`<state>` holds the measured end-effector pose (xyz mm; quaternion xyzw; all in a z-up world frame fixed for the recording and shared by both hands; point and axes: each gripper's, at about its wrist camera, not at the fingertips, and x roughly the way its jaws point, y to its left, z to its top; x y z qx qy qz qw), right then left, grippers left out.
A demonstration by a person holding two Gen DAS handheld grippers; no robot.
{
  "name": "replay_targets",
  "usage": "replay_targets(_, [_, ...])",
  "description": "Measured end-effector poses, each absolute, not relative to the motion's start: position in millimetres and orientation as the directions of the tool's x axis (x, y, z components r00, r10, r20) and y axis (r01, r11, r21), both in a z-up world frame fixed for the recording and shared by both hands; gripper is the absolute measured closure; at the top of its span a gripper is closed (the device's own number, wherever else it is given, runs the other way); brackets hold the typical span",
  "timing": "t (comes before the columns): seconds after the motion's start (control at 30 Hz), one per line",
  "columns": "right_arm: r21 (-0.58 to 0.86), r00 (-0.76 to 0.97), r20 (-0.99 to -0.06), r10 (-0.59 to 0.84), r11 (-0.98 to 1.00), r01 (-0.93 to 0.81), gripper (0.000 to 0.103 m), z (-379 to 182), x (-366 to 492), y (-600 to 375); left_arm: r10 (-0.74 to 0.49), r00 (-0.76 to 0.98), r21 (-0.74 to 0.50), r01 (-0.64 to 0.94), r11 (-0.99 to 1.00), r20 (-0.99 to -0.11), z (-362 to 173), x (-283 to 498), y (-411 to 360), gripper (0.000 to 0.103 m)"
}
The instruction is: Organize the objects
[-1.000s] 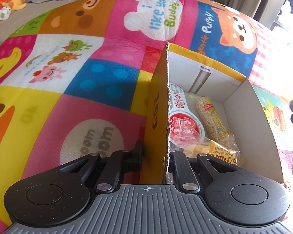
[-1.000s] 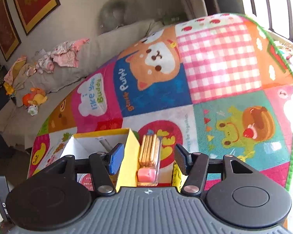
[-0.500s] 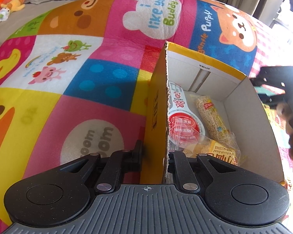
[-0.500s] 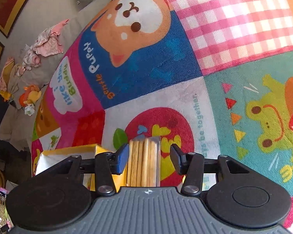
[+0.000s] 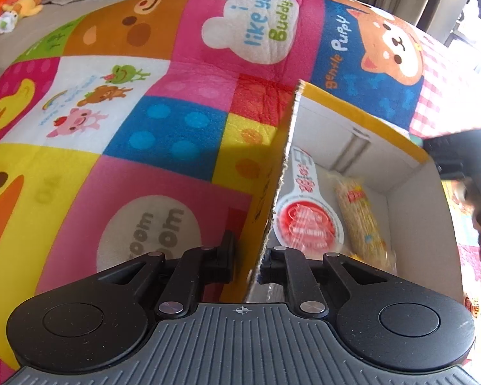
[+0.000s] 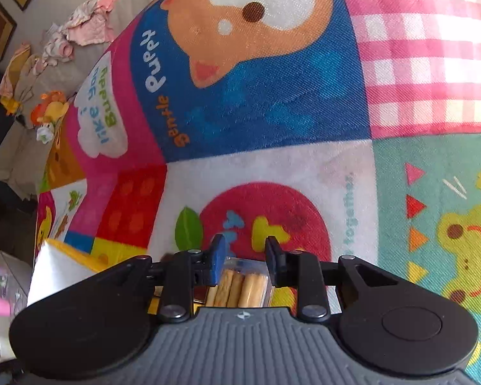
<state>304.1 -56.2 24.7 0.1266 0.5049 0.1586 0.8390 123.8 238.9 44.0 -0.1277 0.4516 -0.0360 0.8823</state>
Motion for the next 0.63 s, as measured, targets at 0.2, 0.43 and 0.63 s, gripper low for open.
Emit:
replay_targets(0.2, [0.272, 0.416, -0.852, 0.318, 0.948, -0.168, 0.076, 37.7, 245.1, -84.4, -0.234, 0.567, -0.302, -0.028, 0.953, -0.790, 43.5, 122.4, 235.4, 0.086])
replay_targets(0.43, [0.150, 0.547, -0.817, 0.183, 0.983, -0.105, 0.075, 72.5, 177.1, -112.2, -0.239, 0.568, -0.293, -0.005, 0.956, -0.788, 43.0, 120.9, 234.6, 0.087])
replay_targets(0.63, [0.377, 0.427, -0.801, 0.420, 0.907, -0.187, 0.059, 81.6, 142.3, -81.7, -0.218, 0.595, -0.291, -0.027, 0.956, -0.774, 41.8, 120.0, 238.7, 0.090])
